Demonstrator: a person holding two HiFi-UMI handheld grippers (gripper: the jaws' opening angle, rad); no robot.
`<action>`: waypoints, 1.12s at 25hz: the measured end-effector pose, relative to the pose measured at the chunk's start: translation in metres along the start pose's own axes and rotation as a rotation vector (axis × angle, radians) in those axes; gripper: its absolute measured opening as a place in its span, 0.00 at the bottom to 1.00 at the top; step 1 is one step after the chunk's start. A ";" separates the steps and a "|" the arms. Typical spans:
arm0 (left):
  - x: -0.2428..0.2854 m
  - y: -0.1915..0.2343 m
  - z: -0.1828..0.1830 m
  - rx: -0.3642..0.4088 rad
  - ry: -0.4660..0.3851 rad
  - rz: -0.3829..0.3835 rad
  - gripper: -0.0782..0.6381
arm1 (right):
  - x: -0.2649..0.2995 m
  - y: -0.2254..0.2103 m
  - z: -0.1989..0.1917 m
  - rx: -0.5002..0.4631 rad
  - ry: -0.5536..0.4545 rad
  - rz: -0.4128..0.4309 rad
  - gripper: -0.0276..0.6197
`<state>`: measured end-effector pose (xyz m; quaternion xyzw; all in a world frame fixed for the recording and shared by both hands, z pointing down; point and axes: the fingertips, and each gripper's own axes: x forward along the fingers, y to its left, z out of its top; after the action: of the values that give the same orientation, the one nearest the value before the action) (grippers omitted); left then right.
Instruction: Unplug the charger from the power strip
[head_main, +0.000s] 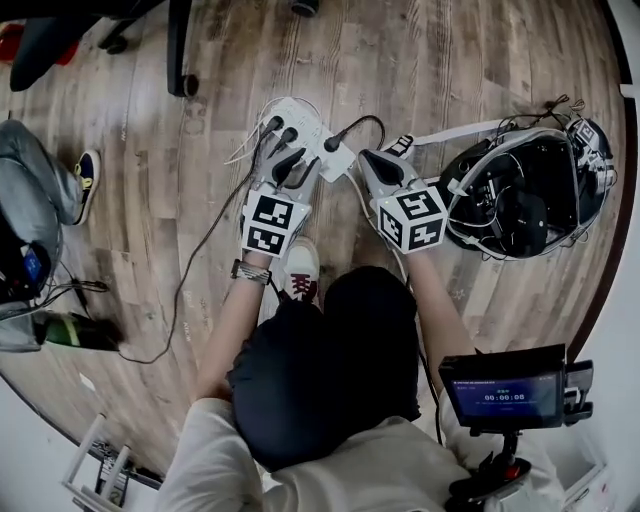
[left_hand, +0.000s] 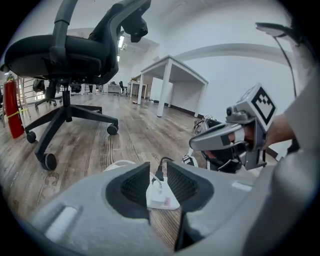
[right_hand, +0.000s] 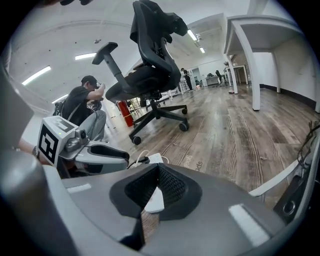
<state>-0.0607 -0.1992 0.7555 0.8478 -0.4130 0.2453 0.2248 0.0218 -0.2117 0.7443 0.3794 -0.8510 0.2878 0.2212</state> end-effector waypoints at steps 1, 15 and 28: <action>0.003 0.001 -0.006 0.003 0.011 0.002 0.25 | 0.004 -0.002 -0.005 0.002 0.008 -0.005 0.05; 0.032 0.004 -0.055 0.011 0.016 -0.010 0.32 | 0.040 -0.023 -0.062 0.028 0.059 0.027 0.05; 0.050 -0.003 -0.061 0.051 0.046 -0.001 0.33 | 0.069 -0.019 -0.089 -0.097 0.130 0.027 0.07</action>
<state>-0.0456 -0.1914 0.8323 0.8476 -0.4008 0.2751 0.2128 0.0081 -0.1992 0.8568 0.3372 -0.8530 0.2733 0.2900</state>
